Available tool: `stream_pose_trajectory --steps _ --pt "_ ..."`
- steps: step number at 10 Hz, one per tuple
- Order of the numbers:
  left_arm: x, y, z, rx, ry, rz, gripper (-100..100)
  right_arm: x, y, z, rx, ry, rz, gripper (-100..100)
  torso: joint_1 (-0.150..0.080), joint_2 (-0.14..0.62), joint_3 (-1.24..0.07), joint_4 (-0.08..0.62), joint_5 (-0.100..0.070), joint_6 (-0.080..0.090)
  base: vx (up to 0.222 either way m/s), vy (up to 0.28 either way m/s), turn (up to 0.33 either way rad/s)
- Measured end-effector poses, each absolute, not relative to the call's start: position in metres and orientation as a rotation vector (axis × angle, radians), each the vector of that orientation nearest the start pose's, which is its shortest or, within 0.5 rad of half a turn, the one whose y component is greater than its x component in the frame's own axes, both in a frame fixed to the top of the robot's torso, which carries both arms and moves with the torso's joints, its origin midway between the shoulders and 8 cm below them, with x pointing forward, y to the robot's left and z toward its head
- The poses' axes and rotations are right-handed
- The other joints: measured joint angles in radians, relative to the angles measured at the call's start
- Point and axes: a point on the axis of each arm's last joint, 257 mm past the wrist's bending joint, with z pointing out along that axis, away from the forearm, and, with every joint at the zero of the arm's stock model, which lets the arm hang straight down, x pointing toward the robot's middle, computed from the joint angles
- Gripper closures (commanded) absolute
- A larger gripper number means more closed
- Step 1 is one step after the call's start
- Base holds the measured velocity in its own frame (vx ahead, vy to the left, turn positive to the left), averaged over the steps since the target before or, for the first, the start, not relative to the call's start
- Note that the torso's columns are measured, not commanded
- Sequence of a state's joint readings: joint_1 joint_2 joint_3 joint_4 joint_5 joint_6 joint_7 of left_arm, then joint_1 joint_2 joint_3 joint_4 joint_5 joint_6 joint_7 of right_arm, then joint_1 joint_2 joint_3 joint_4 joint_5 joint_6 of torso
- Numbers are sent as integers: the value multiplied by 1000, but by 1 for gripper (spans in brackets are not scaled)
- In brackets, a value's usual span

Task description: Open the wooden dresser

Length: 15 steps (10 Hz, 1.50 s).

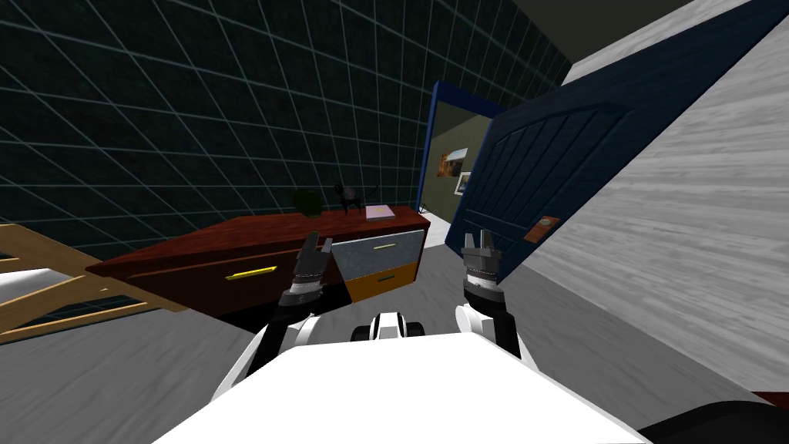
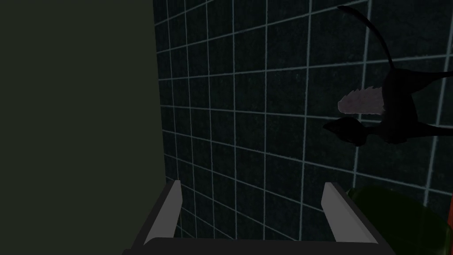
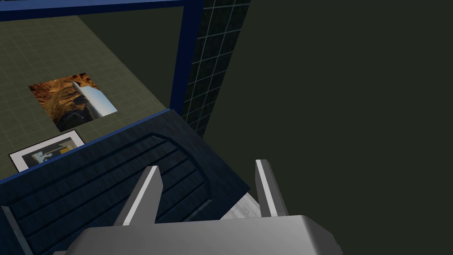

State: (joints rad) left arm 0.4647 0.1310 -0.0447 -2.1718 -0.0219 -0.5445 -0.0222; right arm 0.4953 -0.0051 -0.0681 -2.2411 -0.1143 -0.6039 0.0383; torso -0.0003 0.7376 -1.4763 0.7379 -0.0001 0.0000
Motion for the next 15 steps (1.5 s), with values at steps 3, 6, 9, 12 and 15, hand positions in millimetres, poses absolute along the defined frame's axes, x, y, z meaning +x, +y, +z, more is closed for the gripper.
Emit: stream_pose_trajectory --steps 3,6,9,12,15 --pt "375 255 -38 -608 823 -1292 -100 326 -315 30 646 498 1280 0 0 0 0 0 0 0 65 -78 17" --pt "384 264 -66 -652 870 -1267 -100 326 -315 30 646 498 1280 0 0 1 0 0 0 0 65 -85 18" --pt "390 274 -97 -695 913 -1240 -100 326 -315 30 646 498 1280 0 1 1 0 0 0 0 58 -78 16" --pt "394 280 -123 -733 950 -1217 -100 326 -315 30 646 498 1280 0 1 1 0 0 0 0 53 -63 14" --pt "400 289 -146 -769 983 -1192 -100 326 -315 30 646 498 1280 0 0 1 0 0 0 0 47 -63 15"
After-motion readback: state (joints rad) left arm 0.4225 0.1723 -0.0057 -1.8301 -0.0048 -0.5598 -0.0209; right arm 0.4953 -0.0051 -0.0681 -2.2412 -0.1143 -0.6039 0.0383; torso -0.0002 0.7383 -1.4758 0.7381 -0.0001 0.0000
